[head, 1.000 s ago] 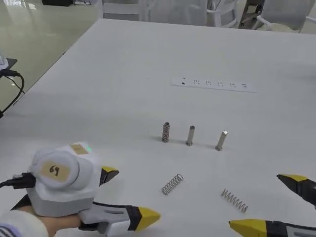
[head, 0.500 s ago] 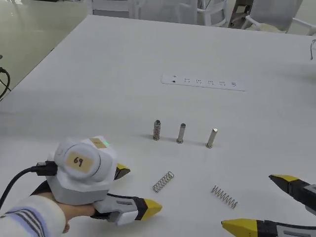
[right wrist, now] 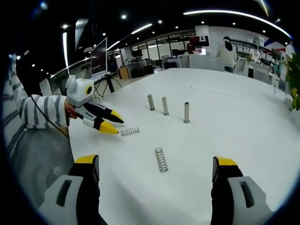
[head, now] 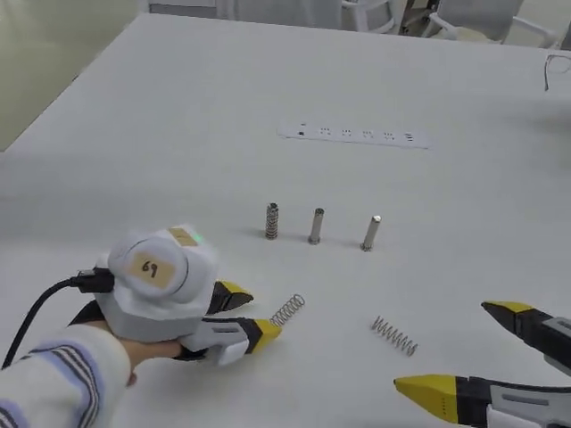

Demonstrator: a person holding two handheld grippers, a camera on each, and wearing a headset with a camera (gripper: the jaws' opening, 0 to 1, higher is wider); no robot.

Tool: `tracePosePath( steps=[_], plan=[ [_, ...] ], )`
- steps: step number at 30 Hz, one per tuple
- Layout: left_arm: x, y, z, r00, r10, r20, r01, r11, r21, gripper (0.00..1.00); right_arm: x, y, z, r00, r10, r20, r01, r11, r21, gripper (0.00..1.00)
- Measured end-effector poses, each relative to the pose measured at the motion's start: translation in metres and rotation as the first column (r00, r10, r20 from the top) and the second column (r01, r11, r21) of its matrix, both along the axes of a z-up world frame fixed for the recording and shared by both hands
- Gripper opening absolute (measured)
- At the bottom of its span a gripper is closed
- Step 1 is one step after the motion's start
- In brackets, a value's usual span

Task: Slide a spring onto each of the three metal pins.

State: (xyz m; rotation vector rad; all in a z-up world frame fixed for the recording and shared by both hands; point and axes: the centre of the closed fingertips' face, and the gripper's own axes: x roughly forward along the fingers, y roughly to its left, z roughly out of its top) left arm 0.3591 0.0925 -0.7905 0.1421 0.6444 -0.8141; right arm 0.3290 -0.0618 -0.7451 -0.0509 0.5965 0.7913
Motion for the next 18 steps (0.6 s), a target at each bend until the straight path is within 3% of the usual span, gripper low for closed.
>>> tracePosePath(
  steps=[6,10,14,18],
  plan=[
    [-0.001,-0.008,-0.008,1.000,-0.026,-0.010,0.026,1.000,0.015,0.21,0.000,-0.001,0.004,1.000,-0.007,0.007,0.007,1.000,0.010,0.99],
    [0.000,-0.010,-0.009,0.999,-0.044,0.011,0.043,0.998,0.038,0.21,0.001,-0.002,0.005,1.000,-0.016,0.010,0.015,1.000,0.012,0.99],
    [0.000,-0.010,-0.010,0.999,-0.051,0.017,0.050,0.998,0.042,0.11,0.000,-0.004,0.005,1.000,-0.021,0.009,0.021,1.000,0.010,0.99],
    [-0.001,-0.008,-0.014,0.998,-0.059,0.022,0.057,0.995,0.081,0.07,-0.001,-0.006,0.005,1.000,-0.026,0.009,0.026,1.000,0.012,0.99]
  ],
)
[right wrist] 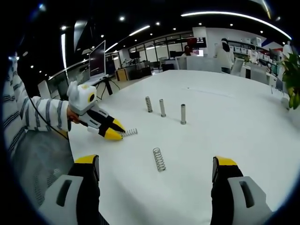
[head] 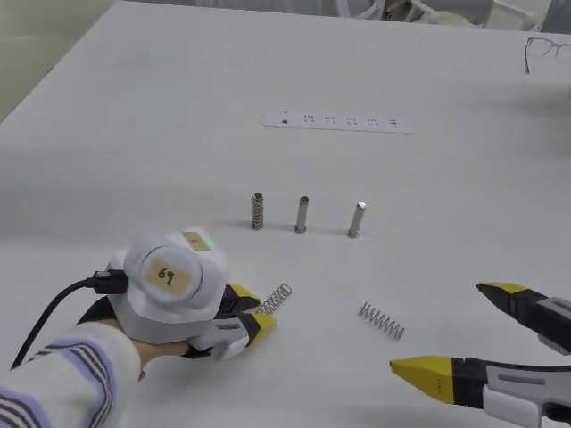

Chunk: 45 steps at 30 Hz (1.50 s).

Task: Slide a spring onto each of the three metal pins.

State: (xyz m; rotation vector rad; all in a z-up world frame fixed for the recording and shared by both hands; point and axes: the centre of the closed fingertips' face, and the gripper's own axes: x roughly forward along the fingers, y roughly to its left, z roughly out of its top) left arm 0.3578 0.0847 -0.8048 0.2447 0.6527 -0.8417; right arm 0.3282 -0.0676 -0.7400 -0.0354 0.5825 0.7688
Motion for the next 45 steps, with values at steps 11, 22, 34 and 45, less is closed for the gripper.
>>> tracePosePath(
  steps=[11,22,34,45],
  plan=[
    [0.002,0.000,-0.001,0.998,-0.027,0.061,0.023,0.998,0.056,0.02,-0.007,-0.002,-0.005,1.000,0.002,-0.006,-0.002,1.000,-0.008,0.98],
    [0.001,0.001,-0.001,0.999,0.016,0.045,-0.018,0.999,0.048,0.02,-0.009,-0.008,-0.004,1.000,-0.014,0.002,0.014,1.000,-0.013,0.97],
    [-0.001,0.003,0.007,0.999,0.049,0.003,-0.049,0.999,-0.017,0.01,-0.004,-0.015,0.001,0.999,-0.032,0.015,0.032,0.999,-0.003,0.94],
    [-0.003,0.002,0.043,0.998,-0.031,0.051,0.033,0.998,-0.047,0.01,0.000,-0.011,0.009,0.999,0.036,0.035,-0.035,0.999,-0.012,0.90]
  ],
)
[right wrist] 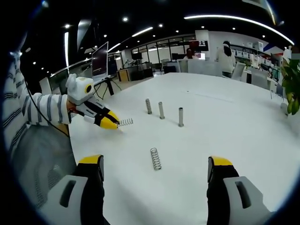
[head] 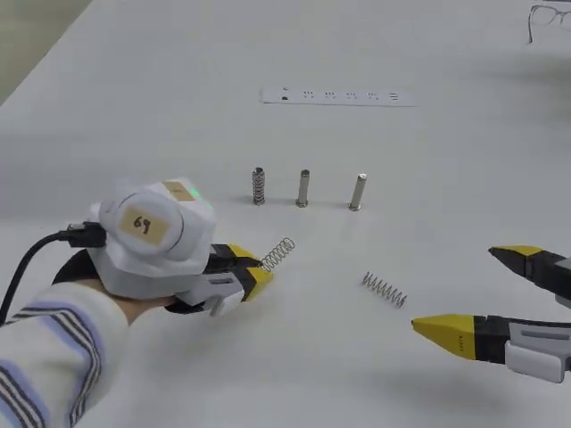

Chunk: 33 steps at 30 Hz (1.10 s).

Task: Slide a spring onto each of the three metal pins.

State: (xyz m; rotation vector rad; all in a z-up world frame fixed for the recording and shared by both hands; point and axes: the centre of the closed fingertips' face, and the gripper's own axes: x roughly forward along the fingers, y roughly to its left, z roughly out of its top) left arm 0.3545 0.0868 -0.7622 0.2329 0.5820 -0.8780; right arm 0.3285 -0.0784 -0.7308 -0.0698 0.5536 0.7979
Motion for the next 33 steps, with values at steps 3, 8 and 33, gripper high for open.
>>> tracePosePath(
  steps=[3,8,33],
  plan=[
    [0.001,0.001,0.007,1.000,-0.024,0.001,0.024,1.000,-0.002,0.01,0.002,-0.001,0.001,1.000,0.018,0.010,-0.018,0.999,-0.031,0.86],
    [0.000,0.004,0.023,0.998,-0.057,0.002,0.057,0.998,-0.021,0.01,0.003,0.002,0.007,0.997,0.076,0.024,-0.075,0.996,-0.049,0.84],
    [-0.039,-0.003,0.057,0.952,-0.306,0.008,0.305,0.951,0.049,0.01,-0.016,0.046,0.027,0.907,0.421,0.023,-0.420,0.907,-0.037,0.53]
  ],
)
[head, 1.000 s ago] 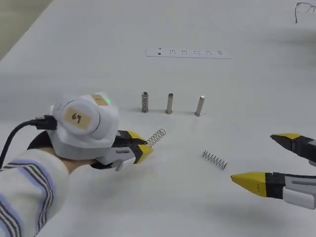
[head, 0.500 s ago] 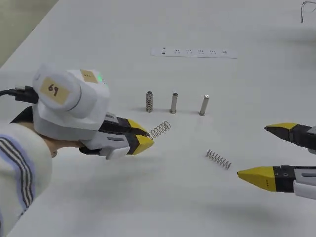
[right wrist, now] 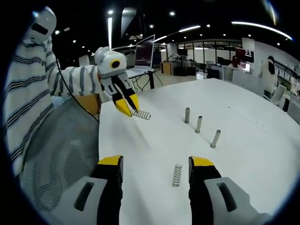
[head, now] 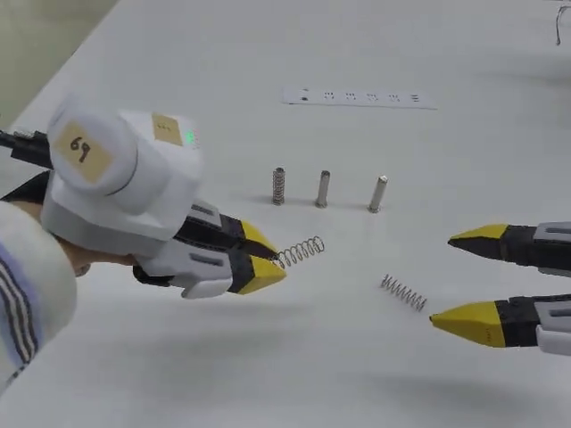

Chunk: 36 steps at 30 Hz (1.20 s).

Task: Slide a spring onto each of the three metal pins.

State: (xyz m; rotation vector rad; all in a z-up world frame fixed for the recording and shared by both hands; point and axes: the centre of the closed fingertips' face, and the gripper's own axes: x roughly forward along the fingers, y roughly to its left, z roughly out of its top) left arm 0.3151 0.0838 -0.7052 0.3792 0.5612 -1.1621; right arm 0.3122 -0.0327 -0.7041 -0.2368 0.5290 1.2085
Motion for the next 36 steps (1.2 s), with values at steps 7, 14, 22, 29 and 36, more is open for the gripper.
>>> tracePosePath(
  steps=[7,14,22,29,36],
  plan=[
    [-0.006,-0.009,-0.005,0.999,-0.036,-0.025,0.036,0.999,-0.005,0.01,-0.006,0.017,-0.004,0.994,0.111,-0.017,-0.111,0.994,0.004,0.47],
    [-0.015,-0.016,-0.010,0.997,-0.065,-0.051,0.064,0.998,-0.010,0.01,-0.007,0.032,-0.007,0.986,0.164,-0.030,-0.163,0.986,0.025,0.35],
    [-0.021,-0.022,-0.015,0.994,-0.090,-0.059,0.090,0.996,0.003,0.01,-0.008,0.046,-0.010,0.980,0.194,-0.050,-0.192,0.980,0.045,0.30],
    [-0.027,-0.025,-0.017,0.991,-0.112,-0.074,0.112,0.994,-0.001,0.01,-0.010,0.056,-0.008,0.976,0.207,-0.070,-0.201,0.975,0.092,0.21],
    [-0.032,-0.027,-0.026,0.988,-0.122,-0.094,0.124,0.992,0.011,0.02,-0.017,0.063,-0.014,0.966,0.241,-0.093,-0.231,0.968,0.100,0.11]
  ],
)
